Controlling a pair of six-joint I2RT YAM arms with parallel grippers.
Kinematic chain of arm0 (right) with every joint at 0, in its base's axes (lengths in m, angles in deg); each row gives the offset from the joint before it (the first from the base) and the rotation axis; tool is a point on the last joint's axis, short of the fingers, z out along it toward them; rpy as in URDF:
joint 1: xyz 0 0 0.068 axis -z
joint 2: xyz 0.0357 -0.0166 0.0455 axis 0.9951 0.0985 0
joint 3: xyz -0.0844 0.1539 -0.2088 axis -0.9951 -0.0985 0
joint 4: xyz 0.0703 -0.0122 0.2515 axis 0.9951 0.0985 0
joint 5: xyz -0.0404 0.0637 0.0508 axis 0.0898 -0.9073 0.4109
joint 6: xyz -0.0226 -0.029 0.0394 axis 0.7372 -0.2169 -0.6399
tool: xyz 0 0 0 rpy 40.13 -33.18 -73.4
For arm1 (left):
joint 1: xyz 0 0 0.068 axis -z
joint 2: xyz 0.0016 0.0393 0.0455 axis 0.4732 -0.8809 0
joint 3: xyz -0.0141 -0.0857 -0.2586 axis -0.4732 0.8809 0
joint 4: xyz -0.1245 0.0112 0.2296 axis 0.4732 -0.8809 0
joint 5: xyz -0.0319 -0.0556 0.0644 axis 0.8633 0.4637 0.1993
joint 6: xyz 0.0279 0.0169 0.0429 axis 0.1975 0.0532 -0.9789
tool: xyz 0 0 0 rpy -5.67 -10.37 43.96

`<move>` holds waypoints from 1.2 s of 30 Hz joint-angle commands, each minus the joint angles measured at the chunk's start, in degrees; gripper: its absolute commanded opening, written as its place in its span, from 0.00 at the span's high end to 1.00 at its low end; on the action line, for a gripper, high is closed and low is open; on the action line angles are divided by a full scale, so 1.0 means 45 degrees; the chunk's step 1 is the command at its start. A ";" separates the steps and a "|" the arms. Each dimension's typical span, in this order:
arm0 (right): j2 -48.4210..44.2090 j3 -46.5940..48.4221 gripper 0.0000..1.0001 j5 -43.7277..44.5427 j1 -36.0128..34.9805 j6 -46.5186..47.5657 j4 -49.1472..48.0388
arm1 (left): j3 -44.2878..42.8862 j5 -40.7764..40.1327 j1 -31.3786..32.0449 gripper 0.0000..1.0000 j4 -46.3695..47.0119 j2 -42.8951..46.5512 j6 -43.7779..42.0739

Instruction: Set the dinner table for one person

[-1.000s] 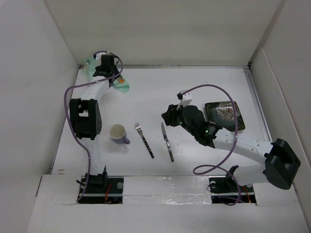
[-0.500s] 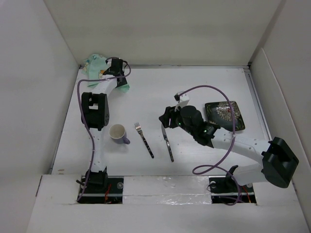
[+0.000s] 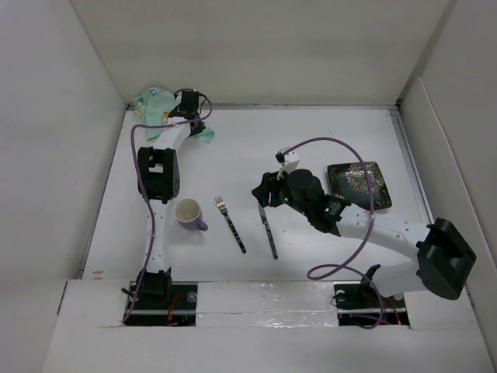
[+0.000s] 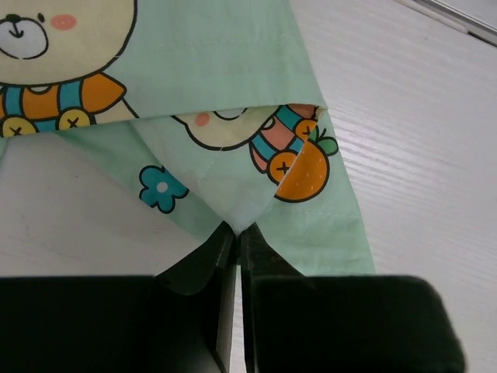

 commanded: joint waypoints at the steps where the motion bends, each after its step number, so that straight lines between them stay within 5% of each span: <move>1: 0.0161 0.0541 0.44 -0.0218 0.0002 0.0194 -0.0534 | -0.0592 0.0931 -0.0052 1.00 -0.0213 -0.0081 0.0256; 11: 0.0121 0.0306 0.51 0.0994 0.0138 0.0175 -0.0710 | 0.2357 0.4485 0.1330 1.00 0.2851 0.2476 0.1038; 18: 0.0025 0.0190 0.86 0.1482 0.1016 -0.0156 -0.0299 | 0.2847 0.5426 0.3322 1.00 0.4084 0.2907 0.1468; 22: -0.0171 -0.0142 0.92 0.1386 0.1895 -0.0605 -0.0319 | 0.2651 0.4956 0.3735 0.92 0.3811 0.2672 0.1408; 25: -0.0152 -0.0434 0.89 0.1092 0.2635 -0.0957 -0.0551 | 0.3254 0.4956 0.3737 0.61 0.4260 0.3080 0.1702; 27: 0.0119 -0.0610 0.75 0.0821 0.3028 -0.1190 -0.0747 | 0.3529 0.4975 0.3737 0.45 0.4357 0.3374 0.1799; 32: 0.1194 -0.0378 0.54 0.0331 0.4082 -0.1582 -0.1080 | 0.6298 0.4373 0.3737 0.42 0.5897 0.5909 0.2229; 34: 0.1855 0.0127 0.52 -0.0446 0.4550 -0.2127 -0.0847 | 0.8745 0.2582 0.3737 0.48 0.7222 0.7601 0.2927; 36: 0.2290 0.0502 0.51 -0.0860 0.4866 -0.2462 -0.0846 | 0.9253 0.1850 0.3619 0.50 0.7639 0.7809 0.3128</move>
